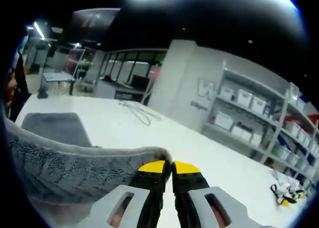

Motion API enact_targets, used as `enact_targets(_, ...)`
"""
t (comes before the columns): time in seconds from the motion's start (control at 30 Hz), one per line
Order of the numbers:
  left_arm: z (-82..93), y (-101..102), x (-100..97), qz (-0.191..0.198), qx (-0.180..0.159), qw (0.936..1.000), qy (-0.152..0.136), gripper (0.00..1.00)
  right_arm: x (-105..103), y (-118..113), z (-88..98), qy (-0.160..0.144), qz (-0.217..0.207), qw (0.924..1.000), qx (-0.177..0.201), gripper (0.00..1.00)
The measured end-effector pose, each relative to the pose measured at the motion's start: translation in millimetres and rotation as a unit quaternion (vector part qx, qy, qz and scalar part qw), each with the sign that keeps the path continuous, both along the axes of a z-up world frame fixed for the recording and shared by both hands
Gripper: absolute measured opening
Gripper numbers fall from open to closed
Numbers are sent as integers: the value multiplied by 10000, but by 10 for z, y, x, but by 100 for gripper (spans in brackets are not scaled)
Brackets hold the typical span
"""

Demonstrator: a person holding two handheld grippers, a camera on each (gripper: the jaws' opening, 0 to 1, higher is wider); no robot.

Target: Open the folded towel by lifting each exposed corner and separating the folded layers until the towel lies flat within the target outline without major curled edges

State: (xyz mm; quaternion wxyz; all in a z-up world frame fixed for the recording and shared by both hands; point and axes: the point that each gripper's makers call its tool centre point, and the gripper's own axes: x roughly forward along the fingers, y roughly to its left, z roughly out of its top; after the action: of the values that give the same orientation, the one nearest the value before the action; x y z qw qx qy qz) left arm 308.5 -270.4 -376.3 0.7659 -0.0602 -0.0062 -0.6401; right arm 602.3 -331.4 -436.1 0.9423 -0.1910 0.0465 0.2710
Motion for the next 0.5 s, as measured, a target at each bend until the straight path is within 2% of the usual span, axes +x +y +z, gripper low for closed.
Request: enact_targets(0.5, 47, 22, -18, -26, -156, 9999, 68, 2, 37, -122, -63, 96, -27, 9997, -214, 1)
